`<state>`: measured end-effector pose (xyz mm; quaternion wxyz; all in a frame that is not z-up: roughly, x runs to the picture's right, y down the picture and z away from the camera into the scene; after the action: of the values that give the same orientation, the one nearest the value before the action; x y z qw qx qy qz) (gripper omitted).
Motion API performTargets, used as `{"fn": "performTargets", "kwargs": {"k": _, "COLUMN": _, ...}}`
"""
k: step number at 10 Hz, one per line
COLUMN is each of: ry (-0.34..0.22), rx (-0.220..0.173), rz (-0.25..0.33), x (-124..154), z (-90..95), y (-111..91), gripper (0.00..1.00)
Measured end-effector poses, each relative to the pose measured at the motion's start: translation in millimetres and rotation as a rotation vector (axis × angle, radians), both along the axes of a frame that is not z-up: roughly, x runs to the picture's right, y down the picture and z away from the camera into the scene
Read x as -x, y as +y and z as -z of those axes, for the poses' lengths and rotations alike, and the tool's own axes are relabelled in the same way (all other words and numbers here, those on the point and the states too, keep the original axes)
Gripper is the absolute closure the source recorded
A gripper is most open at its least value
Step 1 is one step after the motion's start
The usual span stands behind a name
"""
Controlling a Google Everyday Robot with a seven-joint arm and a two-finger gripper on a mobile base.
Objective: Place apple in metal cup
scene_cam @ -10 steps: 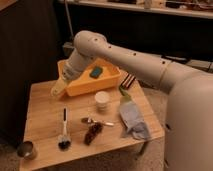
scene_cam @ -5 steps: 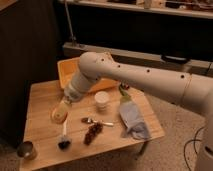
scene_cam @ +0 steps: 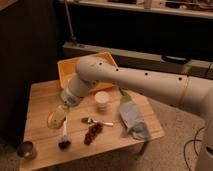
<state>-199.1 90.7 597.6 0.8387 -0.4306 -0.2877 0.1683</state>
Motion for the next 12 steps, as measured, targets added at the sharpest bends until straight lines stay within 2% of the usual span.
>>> {"fn": "performTargets", "kwargs": {"k": 5, "ry": -0.001, "rx": 0.002, "rz": 0.001, "x": 1, "z": -0.3, "y": 0, "gripper": 1.00}}
{"fn": "performTargets", "kwargs": {"k": 6, "ry": -0.004, "rx": 0.003, "rz": 0.017, "x": 0, "z": -0.9, "y": -4, "gripper": 1.00}}
{"fn": "performTargets", "kwargs": {"k": 9, "ry": -0.040, "rx": 0.001, "rz": 0.116, "x": 21, "z": -12.1, "y": -32, "gripper": 1.00}}
{"fn": "performTargets", "kwargs": {"k": 12, "ry": -0.127, "rx": -0.017, "rz": 0.211, "x": 69, "z": -19.3, "y": -56, "gripper": 1.00}}
